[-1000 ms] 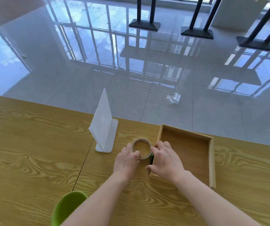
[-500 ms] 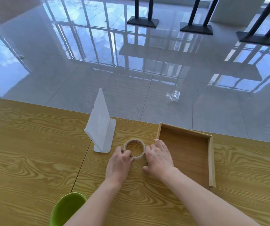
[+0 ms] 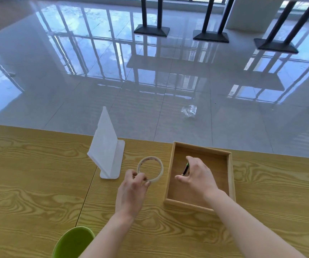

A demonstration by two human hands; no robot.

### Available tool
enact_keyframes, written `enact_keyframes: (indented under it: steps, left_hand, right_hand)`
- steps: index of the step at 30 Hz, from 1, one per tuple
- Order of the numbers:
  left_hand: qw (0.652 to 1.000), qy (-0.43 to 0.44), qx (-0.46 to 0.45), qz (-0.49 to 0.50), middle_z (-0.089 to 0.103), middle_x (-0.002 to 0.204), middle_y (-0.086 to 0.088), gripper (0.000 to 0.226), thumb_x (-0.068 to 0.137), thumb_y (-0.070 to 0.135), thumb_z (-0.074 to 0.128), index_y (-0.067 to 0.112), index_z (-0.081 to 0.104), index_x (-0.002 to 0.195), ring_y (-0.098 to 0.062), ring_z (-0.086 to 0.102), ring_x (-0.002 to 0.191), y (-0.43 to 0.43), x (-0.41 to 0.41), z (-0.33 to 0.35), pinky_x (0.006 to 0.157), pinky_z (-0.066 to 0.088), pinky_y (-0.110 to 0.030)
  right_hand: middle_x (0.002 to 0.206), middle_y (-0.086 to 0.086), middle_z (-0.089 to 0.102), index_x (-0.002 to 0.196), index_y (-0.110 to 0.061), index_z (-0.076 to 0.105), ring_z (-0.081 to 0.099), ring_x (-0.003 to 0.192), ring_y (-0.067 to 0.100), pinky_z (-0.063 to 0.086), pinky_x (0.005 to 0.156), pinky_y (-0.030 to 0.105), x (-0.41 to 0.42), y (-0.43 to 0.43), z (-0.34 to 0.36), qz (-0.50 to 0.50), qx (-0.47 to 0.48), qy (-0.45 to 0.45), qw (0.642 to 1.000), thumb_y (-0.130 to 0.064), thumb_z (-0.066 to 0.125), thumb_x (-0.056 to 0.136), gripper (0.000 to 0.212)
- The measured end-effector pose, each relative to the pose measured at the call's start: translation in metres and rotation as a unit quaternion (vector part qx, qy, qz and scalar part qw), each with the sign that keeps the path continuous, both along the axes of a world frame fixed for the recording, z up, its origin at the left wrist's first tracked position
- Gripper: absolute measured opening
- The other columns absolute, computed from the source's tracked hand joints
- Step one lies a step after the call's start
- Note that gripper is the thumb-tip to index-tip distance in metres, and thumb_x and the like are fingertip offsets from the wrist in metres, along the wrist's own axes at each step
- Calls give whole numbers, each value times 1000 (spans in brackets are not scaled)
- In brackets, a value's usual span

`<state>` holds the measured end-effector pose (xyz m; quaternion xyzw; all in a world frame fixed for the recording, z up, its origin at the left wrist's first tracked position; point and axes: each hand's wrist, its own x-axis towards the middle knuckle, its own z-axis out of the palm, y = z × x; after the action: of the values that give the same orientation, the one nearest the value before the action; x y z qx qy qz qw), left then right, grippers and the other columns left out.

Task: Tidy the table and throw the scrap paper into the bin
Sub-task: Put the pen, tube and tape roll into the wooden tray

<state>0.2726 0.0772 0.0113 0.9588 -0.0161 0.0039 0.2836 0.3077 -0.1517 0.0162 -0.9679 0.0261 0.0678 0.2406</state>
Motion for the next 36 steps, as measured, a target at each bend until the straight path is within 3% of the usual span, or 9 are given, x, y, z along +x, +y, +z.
enact_keyframes:
  steps: [8, 13, 15, 19, 21, 23, 25, 29, 36]
  left_hand:
    - [1000, -1, -9, -9, 52, 95, 4, 15, 83, 22, 77, 17, 70, 96, -7, 53, 65, -5, -4, 7, 56, 32, -8]
    - [1000, -7, -16, -11, 53, 96, 3, 17, 82, 22, 78, 17, 70, 96, -7, 55, 67, -4, -6, 8, 56, 37, -10]
    - [1000, -14, -17, -11, 53, 97, 3, 17, 82, 23, 77, 17, 70, 97, -8, 55, 67, -5, -7, 10, 57, 39, -16]
    - [999, -18, -21, -27, 52, 97, 3, 18, 83, 23, 77, 16, 70, 97, -10, 55, 67, -19, -7, 14, 57, 42, -20]
    - [999, -18, -20, -43, 53, 98, 2, 17, 83, 25, 77, 17, 69, 97, -12, 57, 70, -30, -8, 16, 58, 43, -20]
    - [997, -20, -11, -69, 53, 100, 1, 16, 84, 26, 76, 17, 69, 96, -15, 59, 74, -45, -8, 17, 58, 43, -21]
    - [995, -22, 11, -98, 54, 102, -1, 15, 86, 28, 72, 16, 68, 95, -18, 60, 78, -62, -9, 18, 57, 42, -23]
    - [988, -37, 26, -146, 55, 102, -5, 15, 85, 25, 73, 14, 68, 94, -22, 61, 80, -89, -7, 21, 55, 50, -29]
    - [991, -32, 12, -128, 57, 121, 0, 56, 86, 32, 72, 17, 52, 136, -15, 56, 109, -82, -8, 5, 87, 51, -24]
  right_hand:
    - [128, 9, 43, 126, -10, 48, 61, 101, 29, 51, 88, 33, 17, 5, -25, 33, -29, 72, 996, -33, 81, 77, 64]
    - [136, 6, 45, 145, -14, 37, 60, 105, 22, 52, 92, 33, 19, 5, -33, 10, 58, 52, 997, -34, 87, 69, 93]
    - [133, -1, 51, 149, -17, 34, 62, 92, 9, 53, 84, 26, 11, -2, -33, 3, 110, 47, 993, -33, 89, 66, 100]
    - [118, -10, 59, 138, -19, 50, 66, 75, 3, 54, 73, 20, -13, -20, -34, -98, 173, -1, 980, -36, 77, 81, 66]
    - [106, -5, 68, 125, -17, 61, 69, 72, 12, 61, 67, 32, -24, -25, -30, -170, 287, 13, 943, -45, 70, 84, 51]
    - [92, 4, 73, 115, -18, 66, 71, 70, 19, 60, 59, 35, -32, -25, -21, -208, 445, 62, 869, -52, 69, 79, 50]
    - [89, 7, 75, 109, -23, 67, 70, 67, 23, 58, 56, 34, -35, -24, -14, -198, 497, 74, 842, -50, 76, 77, 43]
    - [78, 3, 73, 97, -23, 67, 69, 59, 19, 59, 51, 34, -32, -31, -11, -218, 380, 12, 899, -19, 74, 85, 15]
    - [89, -6, 72, 106, -20, 69, 70, 69, 13, 60, 63, 31, -13, -69, -22, -270, 221, 5, 937, -22, 67, 89, 17]
